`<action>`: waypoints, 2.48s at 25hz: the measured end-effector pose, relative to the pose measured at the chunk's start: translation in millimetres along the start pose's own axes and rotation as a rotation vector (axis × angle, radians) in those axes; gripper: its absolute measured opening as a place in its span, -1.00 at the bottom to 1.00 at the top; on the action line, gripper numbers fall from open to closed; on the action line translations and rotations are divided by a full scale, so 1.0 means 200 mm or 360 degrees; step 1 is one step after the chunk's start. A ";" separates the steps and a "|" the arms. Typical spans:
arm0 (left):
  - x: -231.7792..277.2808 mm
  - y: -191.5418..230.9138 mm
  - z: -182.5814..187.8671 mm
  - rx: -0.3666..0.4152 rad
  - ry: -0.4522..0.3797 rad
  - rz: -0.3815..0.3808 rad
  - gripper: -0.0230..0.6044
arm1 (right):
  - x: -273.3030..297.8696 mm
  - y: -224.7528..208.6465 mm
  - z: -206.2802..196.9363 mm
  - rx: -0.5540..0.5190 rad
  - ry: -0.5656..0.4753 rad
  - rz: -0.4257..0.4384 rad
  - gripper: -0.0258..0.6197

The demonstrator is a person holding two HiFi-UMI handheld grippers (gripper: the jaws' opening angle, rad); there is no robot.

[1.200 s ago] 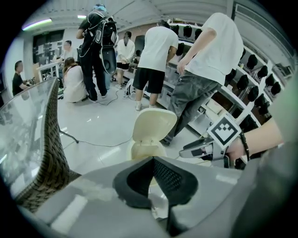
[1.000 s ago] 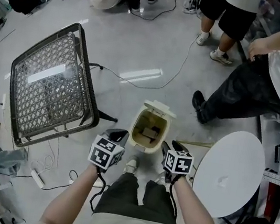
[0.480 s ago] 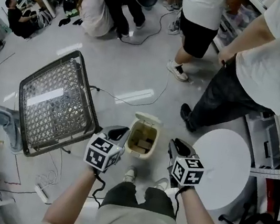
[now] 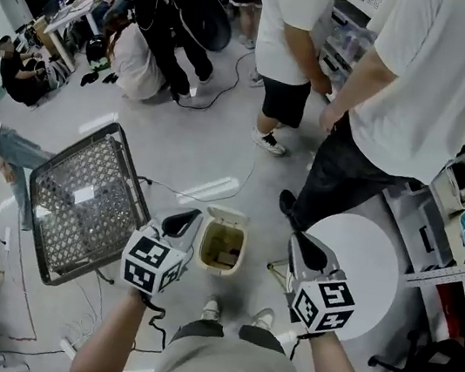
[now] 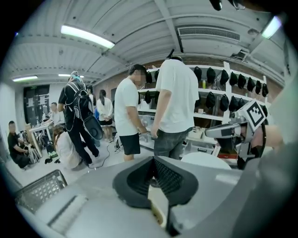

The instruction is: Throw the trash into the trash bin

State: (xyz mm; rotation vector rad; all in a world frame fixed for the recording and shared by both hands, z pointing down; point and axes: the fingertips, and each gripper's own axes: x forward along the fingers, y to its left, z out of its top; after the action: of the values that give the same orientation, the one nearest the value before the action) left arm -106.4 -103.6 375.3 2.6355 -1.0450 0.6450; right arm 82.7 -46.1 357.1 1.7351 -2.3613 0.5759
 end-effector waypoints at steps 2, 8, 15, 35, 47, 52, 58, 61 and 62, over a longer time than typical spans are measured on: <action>-0.04 -0.06 0.09 0.0041 -0.0053 -0.0019 -0.92 | -0.10 0.00 0.10 -0.0022 -0.0076 -0.0024 -0.86; -0.13 -0.26 0.34 0.0270 -0.0140 -0.0091 -0.92 | -0.39 0.01 0.37 -0.0075 -0.0286 -0.0070 -0.91; -0.17 -0.46 0.59 0.0377 -0.0314 -0.0177 -0.92 | -0.63 -0.05 0.53 -0.0161 -0.0433 -0.0141 -0.91; 0.03 -0.86 0.70 0.0527 -0.0335 -0.0446 -0.92 | -0.97 -0.41 0.47 -0.0114 -0.0452 -0.0472 -0.91; 0.38 -1.19 0.60 0.0593 -0.0217 -0.0675 -0.92 | -0.94 -0.75 0.15 0.0095 -0.0265 -0.0584 -0.20; 0.57 -1.30 0.50 0.0597 -0.0125 -0.0737 -0.92 | -0.89 -0.92 -0.11 0.0202 -0.0134 -0.0653 -0.15; 0.78 -1.41 0.35 0.0599 -0.0002 -0.0842 -0.92 | -0.79 -1.07 -0.42 0.0370 0.0021 -0.0657 -0.12; 0.87 -1.43 0.20 0.0604 0.0107 -0.0867 -0.92 | -0.74 -1.11 -0.60 0.0447 0.0110 -0.0664 -0.11; 0.90 -1.44 0.15 0.0600 0.0143 -0.0869 -0.92 | -0.72 -1.13 -0.66 0.0458 0.0144 -0.0667 -0.11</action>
State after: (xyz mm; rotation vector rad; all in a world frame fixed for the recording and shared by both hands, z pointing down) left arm 220.3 -14.6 420.7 2.9739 -0.1552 0.8777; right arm 328.1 75.7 476.5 2.1875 -1.8419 0.9276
